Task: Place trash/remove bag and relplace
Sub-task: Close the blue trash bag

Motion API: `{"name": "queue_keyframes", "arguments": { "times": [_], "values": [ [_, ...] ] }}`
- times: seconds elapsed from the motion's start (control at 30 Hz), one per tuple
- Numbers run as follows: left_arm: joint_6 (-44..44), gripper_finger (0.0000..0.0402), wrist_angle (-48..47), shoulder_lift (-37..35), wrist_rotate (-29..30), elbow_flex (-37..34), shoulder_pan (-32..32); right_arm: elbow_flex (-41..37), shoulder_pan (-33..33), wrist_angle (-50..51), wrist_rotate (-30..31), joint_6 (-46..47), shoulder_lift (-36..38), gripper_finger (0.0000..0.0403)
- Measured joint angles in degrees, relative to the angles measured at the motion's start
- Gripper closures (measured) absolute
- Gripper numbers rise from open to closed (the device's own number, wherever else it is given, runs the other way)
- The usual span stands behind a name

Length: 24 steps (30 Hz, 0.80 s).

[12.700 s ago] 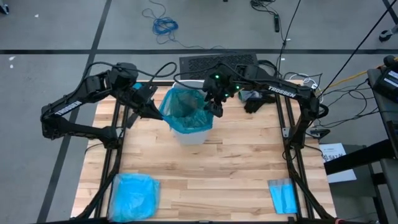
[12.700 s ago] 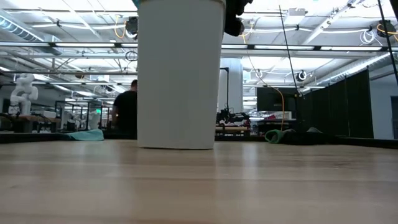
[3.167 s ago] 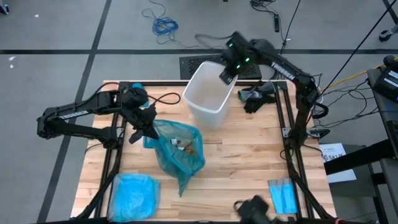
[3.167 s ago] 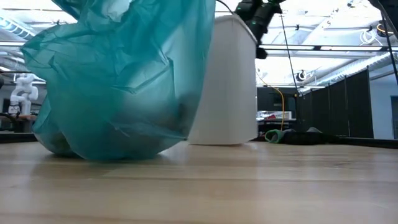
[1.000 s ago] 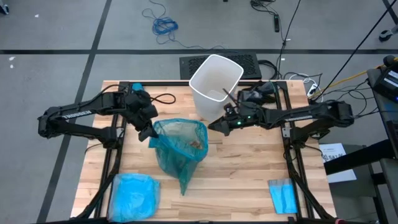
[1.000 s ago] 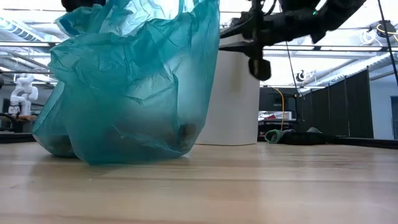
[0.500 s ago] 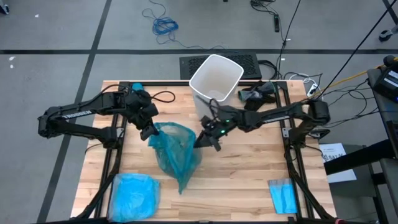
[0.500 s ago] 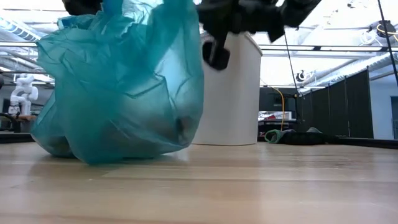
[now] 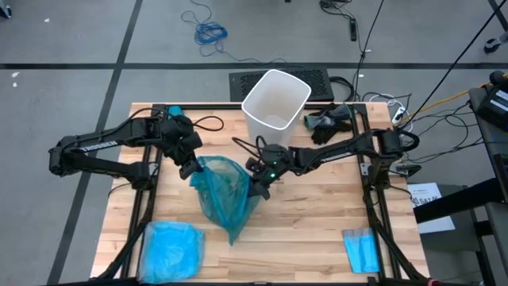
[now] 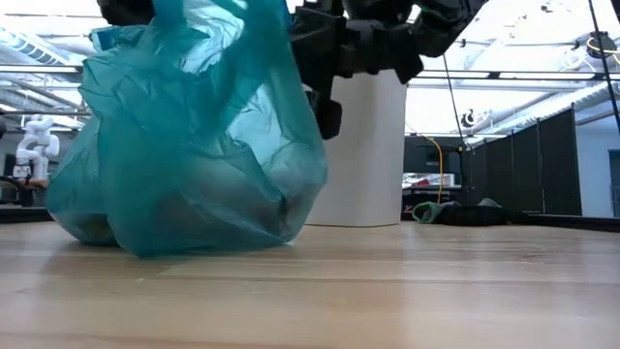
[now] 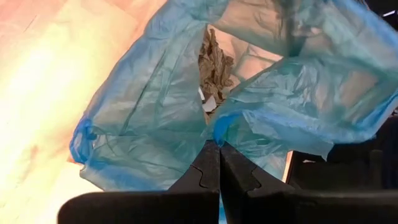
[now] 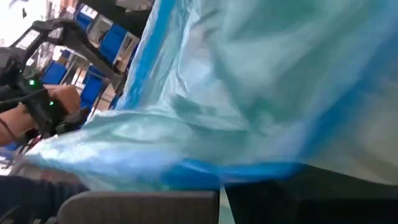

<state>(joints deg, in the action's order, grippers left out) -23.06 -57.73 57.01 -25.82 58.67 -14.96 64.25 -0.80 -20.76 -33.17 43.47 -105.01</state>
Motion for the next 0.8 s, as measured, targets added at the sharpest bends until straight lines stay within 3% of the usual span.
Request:
{"name": "queue_keyframes", "arguments": {
  "times": [0.3,0.43,0.53,0.67,0.8],
  "values": [
    [1.4,0.0402,-0.4,0.0,1.1,0.0,0.0,-10.5,0.2,1.1,13.6,3.0,8.4,0.0403],
    [2.4,0.0402,-0.4,0.0,1.4,0.0,0.0,-18.4,-0.4,-7.0,17.7,9.3,11.3,0.0403],
    [2.5,0.0402,-0.3,0.0,1.9,0.0,0.0,-21.0,-2.6,-15.8,17.9,13.0,11.6,0.0403],
    [2.5,0.0402,-0.2,0.0,2.1,0.0,0.0,-18.1,-5.6,-19.1,17.6,13.1,11.1,0.0403],
    [2.5,0.0402,0.1,0.0,2.5,0.0,0.0,-10.2,-6.9,-17.7,10.6,9.4,9.0,0.0403]
  ]
}}
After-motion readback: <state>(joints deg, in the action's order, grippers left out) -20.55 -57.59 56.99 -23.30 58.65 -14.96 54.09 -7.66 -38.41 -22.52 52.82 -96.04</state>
